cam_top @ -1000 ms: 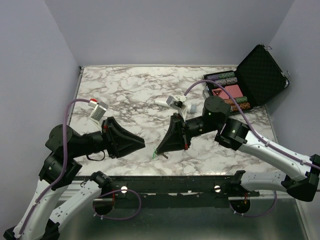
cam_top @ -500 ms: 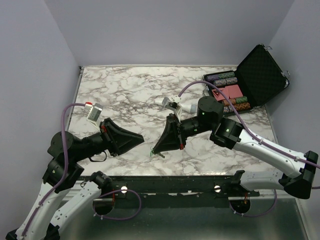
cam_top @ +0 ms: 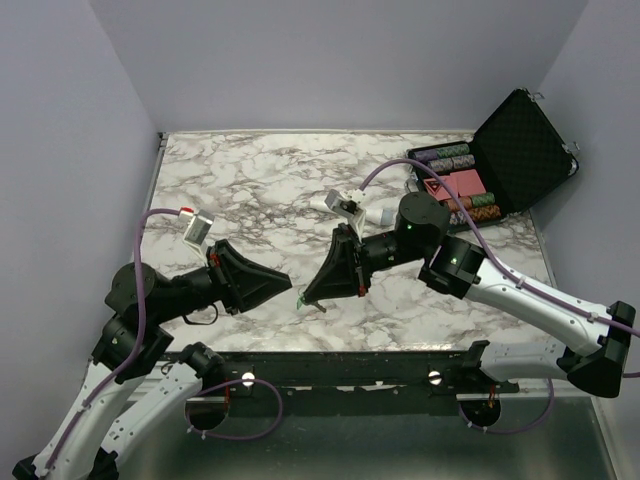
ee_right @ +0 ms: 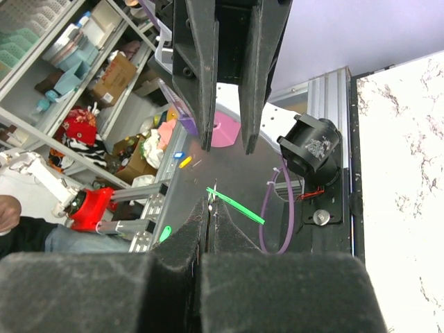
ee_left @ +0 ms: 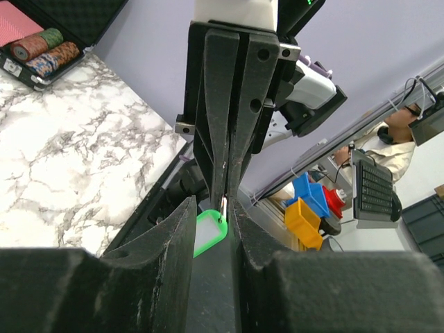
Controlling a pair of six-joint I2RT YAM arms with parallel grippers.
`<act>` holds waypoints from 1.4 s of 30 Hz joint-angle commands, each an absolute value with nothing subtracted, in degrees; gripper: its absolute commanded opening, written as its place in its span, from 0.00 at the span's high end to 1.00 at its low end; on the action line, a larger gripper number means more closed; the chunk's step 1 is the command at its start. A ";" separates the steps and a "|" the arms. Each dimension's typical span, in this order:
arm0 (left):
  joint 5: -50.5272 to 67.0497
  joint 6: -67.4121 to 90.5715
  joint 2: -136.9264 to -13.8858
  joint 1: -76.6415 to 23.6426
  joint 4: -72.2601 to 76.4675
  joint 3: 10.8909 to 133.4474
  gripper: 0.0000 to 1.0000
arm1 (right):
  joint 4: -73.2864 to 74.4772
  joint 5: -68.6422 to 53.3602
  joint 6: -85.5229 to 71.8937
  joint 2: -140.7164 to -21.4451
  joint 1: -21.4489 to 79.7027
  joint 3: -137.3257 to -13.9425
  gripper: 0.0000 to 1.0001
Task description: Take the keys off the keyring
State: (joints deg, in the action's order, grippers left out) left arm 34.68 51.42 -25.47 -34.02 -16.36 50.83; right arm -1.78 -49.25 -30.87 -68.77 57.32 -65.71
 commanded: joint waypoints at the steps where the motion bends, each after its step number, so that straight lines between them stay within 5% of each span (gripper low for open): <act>1: 36.65 50.71 -25.75 -34.89 -14.68 49.57 0.68 | -2.29 -47.11 -31.82 -68.91 57.66 -65.83 0.99; 27: 30.76 48.08 -28.30 -39.64 -17.14 50.80 0.73 | -1.76 -46.05 -33.14 -69.35 58.45 -66.97 0.99; 33: 30.06 47.81 -29.27 -40.87 -17.05 51.15 0.80 | -1.50 -45.88 -32.78 -69.08 58.45 -66.62 0.99; 37: 31.02 47.20 -29.88 -41.31 -17.49 51.68 0.99 | -0.97 -45.35 -32.17 -68.64 58.45 -66.18 0.99; 42: 32.78 45.36 -29.80 -42.19 -20.21 52.56 1.00 | -1.14 -45.26 -31.99 -68.56 58.45 -65.74 0.99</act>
State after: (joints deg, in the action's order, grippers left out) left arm 31.97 47.77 -29.45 -41.43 -17.45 50.92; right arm -0.75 -45.91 -32.91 -69.21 57.82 -65.71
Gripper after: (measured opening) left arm 0.007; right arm 0.013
